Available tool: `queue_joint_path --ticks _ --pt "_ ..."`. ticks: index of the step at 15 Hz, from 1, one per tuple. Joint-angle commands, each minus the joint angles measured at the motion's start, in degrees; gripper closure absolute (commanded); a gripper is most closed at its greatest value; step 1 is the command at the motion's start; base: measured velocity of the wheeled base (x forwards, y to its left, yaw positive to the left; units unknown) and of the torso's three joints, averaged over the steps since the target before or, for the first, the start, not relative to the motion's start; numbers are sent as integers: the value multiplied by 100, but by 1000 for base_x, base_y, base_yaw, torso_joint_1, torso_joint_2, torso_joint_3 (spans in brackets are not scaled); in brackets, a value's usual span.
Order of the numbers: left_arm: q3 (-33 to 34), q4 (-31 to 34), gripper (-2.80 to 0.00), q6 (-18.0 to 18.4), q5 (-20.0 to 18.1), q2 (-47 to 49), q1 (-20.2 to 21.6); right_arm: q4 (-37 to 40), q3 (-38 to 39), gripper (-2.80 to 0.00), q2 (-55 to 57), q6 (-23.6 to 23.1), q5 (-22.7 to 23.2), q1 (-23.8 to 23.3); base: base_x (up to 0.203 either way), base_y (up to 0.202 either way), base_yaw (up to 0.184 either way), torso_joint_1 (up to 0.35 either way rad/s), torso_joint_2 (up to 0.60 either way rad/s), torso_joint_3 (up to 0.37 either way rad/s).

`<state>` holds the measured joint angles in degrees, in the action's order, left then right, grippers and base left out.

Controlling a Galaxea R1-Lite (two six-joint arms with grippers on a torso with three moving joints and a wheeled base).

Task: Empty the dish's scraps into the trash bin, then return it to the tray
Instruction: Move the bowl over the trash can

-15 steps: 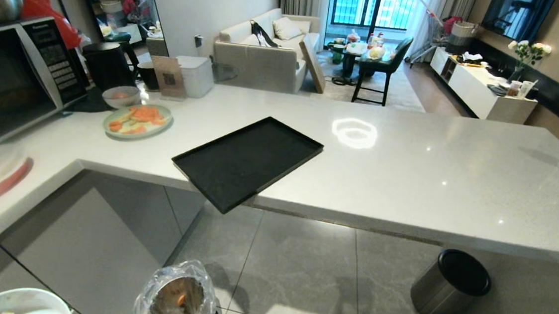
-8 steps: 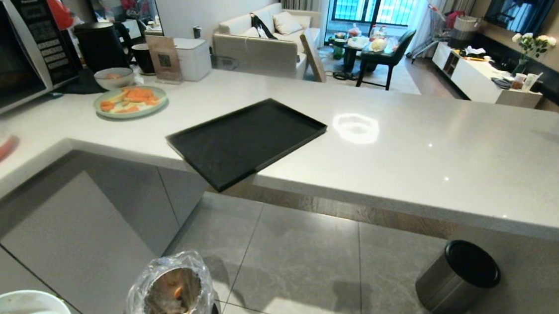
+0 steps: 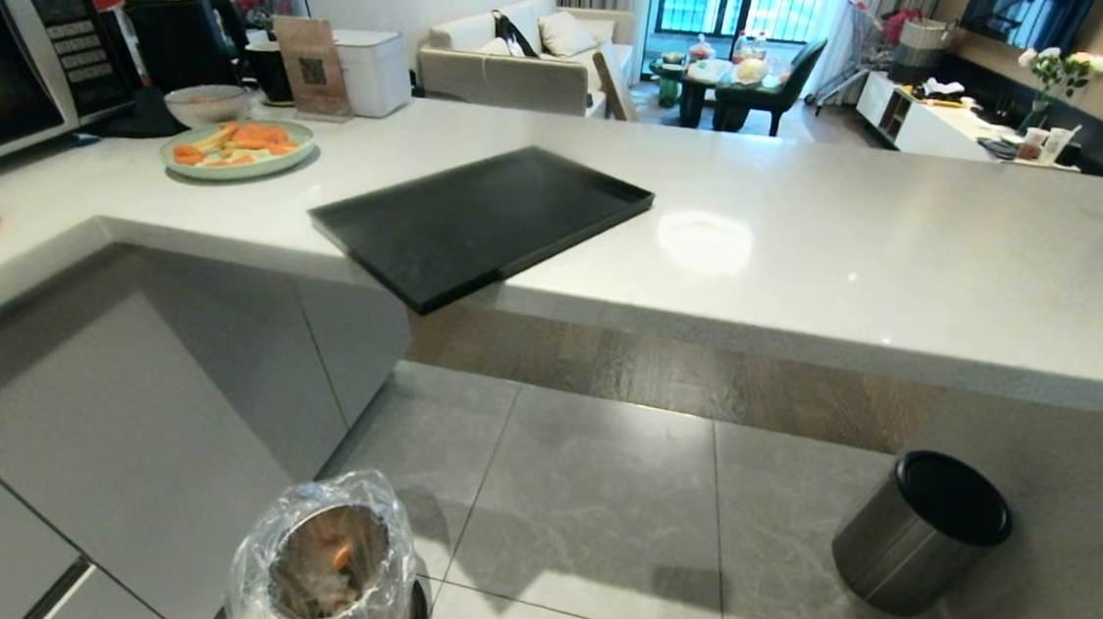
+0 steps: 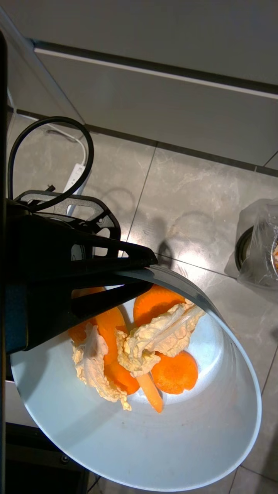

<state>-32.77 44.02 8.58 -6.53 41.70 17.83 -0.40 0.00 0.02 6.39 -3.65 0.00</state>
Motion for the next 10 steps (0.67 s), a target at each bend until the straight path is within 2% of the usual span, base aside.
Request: queue_joint_path --ticks 1,4,6,10 --pt "7 22 0 21 -15 13 9 -4 0 0 6 3 -4 0 0 0 0 -96 473 382" --pt "-10 28 0 308 -257 13 80 -4 0 0 6 3 -4 0 0 0 0 -60 468 393" --pt "-2 28 0 549 -278 13 124 -4 0 0 6 3 -4 0 0 0 0 -38 451 400" --pt "7 45 0 618 -428 22 168 -4 0 0 6 3 -4 0 0 0 0 -4 428 434"
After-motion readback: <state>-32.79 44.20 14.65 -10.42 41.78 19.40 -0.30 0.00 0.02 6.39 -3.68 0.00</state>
